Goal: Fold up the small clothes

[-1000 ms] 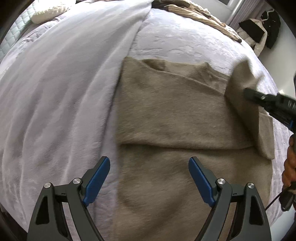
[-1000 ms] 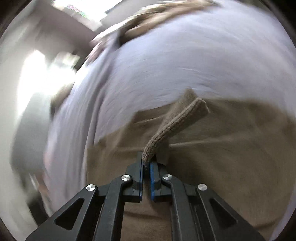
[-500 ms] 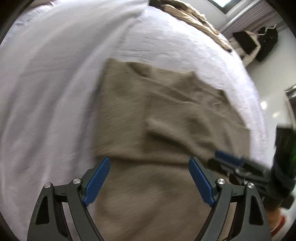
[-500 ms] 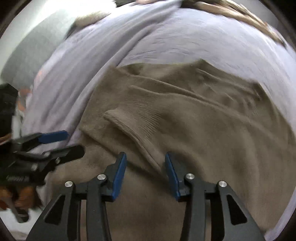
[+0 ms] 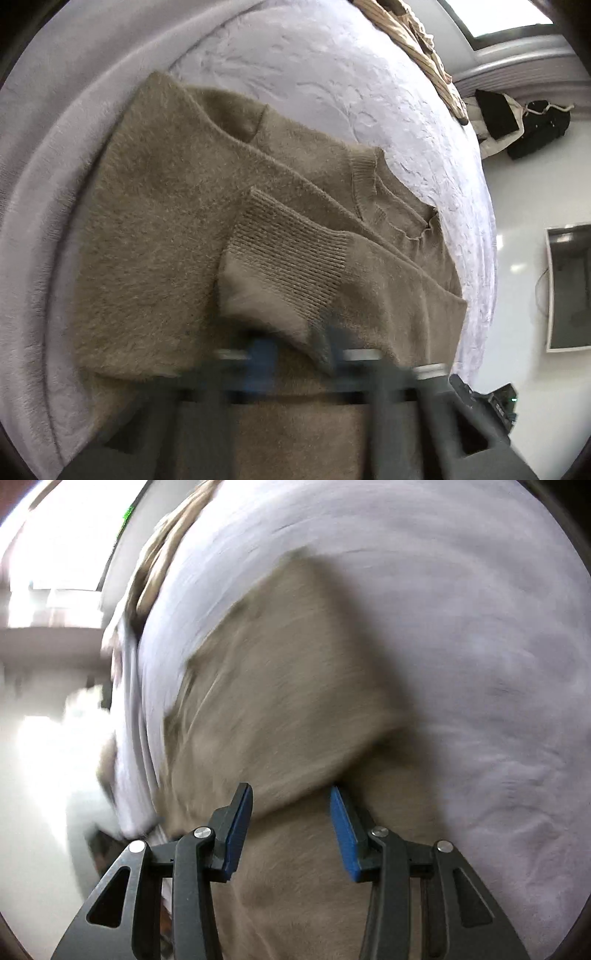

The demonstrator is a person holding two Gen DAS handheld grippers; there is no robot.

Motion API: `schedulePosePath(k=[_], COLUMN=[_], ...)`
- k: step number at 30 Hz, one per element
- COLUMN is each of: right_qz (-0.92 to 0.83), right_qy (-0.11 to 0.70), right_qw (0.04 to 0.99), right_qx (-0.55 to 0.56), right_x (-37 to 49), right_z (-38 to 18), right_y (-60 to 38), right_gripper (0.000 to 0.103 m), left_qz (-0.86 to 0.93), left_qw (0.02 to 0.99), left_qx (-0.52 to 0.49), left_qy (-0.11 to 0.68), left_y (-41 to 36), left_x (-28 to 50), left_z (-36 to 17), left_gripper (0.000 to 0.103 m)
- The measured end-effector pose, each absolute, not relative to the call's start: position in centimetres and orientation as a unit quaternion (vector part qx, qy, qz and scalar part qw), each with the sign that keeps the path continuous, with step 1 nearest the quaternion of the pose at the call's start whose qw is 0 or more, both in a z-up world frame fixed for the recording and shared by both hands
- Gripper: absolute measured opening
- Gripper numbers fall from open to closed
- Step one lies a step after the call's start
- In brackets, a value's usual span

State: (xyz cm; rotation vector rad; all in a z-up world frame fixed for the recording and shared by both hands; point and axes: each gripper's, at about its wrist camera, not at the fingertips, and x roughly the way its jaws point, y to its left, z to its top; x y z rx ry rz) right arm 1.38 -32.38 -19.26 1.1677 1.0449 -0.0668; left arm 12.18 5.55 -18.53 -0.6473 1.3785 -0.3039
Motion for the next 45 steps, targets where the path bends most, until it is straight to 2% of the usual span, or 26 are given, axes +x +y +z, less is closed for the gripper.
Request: schedulePosePath(k=[3, 5, 8, 11, 15, 16, 17, 19, 24, 25, 27, 28, 29, 31, 33, 35, 40, 45], right_qz=[-0.042, -0.051, -0.033, -0.035, -0.038, -0.038, -0.037, -0.034, -0.039, -0.039, -0.046, -0.047, -0.047, -0.033, -0.012, -0.009, -0.029, -0.031], right_qy=[0.437, 0.428, 0.432, 0.476, 0.494, 0.494, 0.495, 0.499, 0.512, 0.510, 0.501, 0.496, 0.493, 0.492, 0.495, 0.513, 0.533, 0.529], right_qw=[0.696, 0.694, 0.724, 0.747, 0.740, 0.740, 0.741, 0.743, 0.734, 0.742, 0.762, 0.768, 0.770, 0.754, 0.731, 0.715, 0.758, 0.754], right_qx=[0.568, 0.576, 0.537, 0.462, 0.455, 0.455, 0.453, 0.444, 0.444, 0.434, 0.408, 0.402, 0.402, 0.434, 0.469, 0.475, 0.375, 0.388], right_x=[1.6, 1.7, 1.9, 2.4, 2.3, 2.2, 2.2, 2.1, 1.5, 1.4, 0.6, 0.5, 0.5, 0.8, 1.5, 2.2, 2.4, 2.3], right_z=[-19.9, -19.6, -18.2, -18.2, -19.8, -19.9, -19.9, -19.8, -18.7, -18.1, -16.9, -16.7, -16.7, -17.8, -19.4, -20.4, -18.6, -19.0], right_y=[-34.1, -35.5, -35.8, -35.5, -36.2, -36.4, -36.3, -36.4, -36.5, -36.4, -36.6, -36.9, -37.2, -38.1, -38.6, -38.4, -37.6, -37.8], right_gripper=[0.046, 0.006, 0.006, 0.006, 0.006, 0.006, 0.006, 0.006, 0.015, 0.021, 0.041, 0.055, 0.056, 0.056, 0.050, 0.017, 0.016, 0.018], left_qz=[-0.137, -0.145, -0.150, -0.144, -0.128, -0.114, -0.092, -0.036, -0.026, -0.024, -0.019, -0.018, -0.015, -0.008, -0.008, -0.009, -0.013, -0.020], left_qw=[0.729, 0.747, 0.758, 0.752, 0.763, 0.767, 0.773, 0.793, 0.794, 0.795, 0.799, 0.800, 0.800, 0.799, 0.795, 0.792, 0.793, 0.791], left_qx=[-0.282, -0.264, -0.236, -0.223, -0.205, -0.195, -0.178, -0.136, -0.112, -0.106, -0.094, -0.090, -0.086, -0.079, -0.083, -0.092, -0.072, -0.071], left_qy=[0.608, 0.592, 0.589, 0.604, 0.599, 0.600, 0.602, 0.593, 0.597, 0.596, 0.594, 0.593, 0.593, 0.597, 0.601, 0.603, 0.604, 0.607], left_y=[5.4, 5.3, 5.3, 5.4, 5.9, 6.0, 6.3, 7.2, 8.7, 9.0, 9.3, 9.4, 9.4, 9.7, 9.7, 9.6, 8.7, 8.3], left_x=[11.8, 11.0, 10.0, 9.4, 8.6, 8.5, 8.4, 8.1, 7.3, 7.0, 6.5, 6.3, 6.2, 6.0, 5.8, 5.8, 5.5, 4.9], left_z=[-17.6, -16.2, -15.9, -17.5, -17.5, -17.2, -17.0, -16.1, -15.3, -15.2, -15.0, -14.9, -14.9, -15.1, -15.3, -15.2, -15.3, -14.9], left_gripper=[0.007, 0.007, 0.007, 0.007, 0.008, 0.024, 0.051, 0.078, 0.078, 0.078, 0.078, 0.079, 0.079, 0.079, 0.079, 0.079, 0.079, 0.079])
